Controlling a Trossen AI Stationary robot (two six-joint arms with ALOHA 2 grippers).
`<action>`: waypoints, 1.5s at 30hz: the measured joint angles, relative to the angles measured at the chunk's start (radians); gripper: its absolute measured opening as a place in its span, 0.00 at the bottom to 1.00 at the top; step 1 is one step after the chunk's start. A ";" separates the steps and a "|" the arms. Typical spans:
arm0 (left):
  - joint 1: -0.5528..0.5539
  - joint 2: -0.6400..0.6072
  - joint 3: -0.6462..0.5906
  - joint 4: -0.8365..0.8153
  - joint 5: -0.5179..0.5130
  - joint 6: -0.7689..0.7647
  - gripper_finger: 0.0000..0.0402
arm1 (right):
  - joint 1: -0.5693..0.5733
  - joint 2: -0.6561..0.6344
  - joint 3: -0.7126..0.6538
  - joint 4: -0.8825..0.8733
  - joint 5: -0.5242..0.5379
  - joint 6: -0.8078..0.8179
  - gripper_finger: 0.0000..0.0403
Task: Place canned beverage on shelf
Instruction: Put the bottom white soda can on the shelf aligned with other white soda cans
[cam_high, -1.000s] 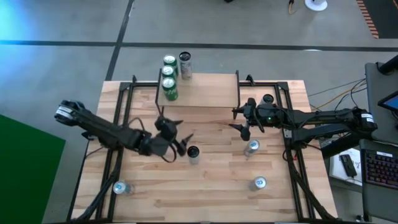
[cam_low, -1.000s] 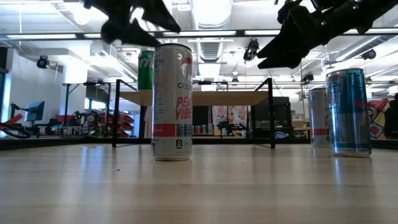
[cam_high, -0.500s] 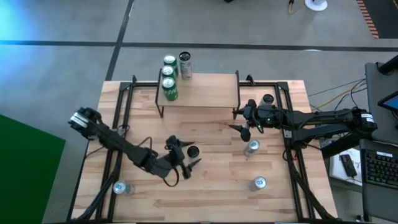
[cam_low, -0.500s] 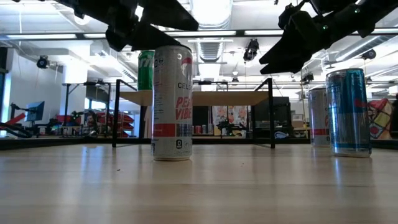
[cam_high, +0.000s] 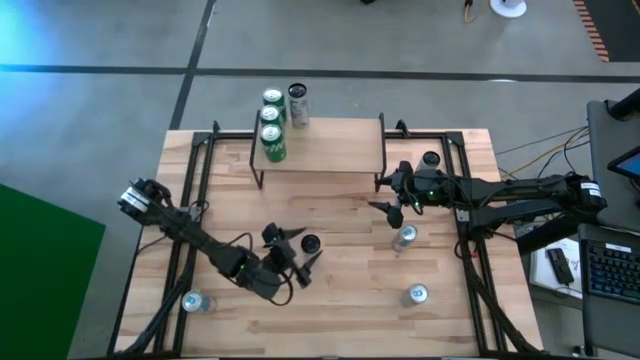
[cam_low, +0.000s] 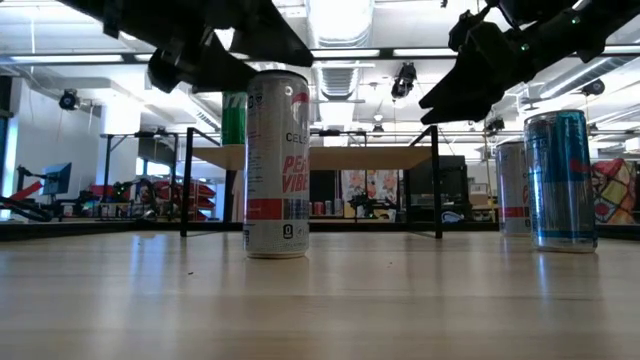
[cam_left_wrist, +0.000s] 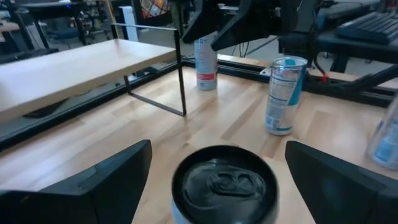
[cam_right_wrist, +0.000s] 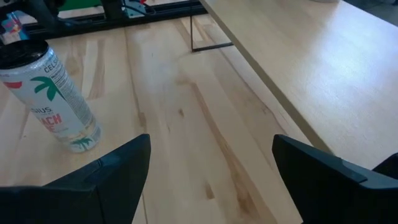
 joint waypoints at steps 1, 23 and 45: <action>-0.002 0.000 -0.001 -0.001 0.000 -0.012 0.88 | 0.000 0.000 0.000 -0.001 0.000 0.000 0.81; 0.014 0.058 -0.004 -0.010 0.020 -0.106 0.66 | 0.000 0.000 0.000 -0.001 0.000 0.019 0.81; 0.056 0.047 -0.025 0.124 0.300 0.246 0.69 | 0.118 0.092 -0.017 0.206 -0.212 -0.133 0.81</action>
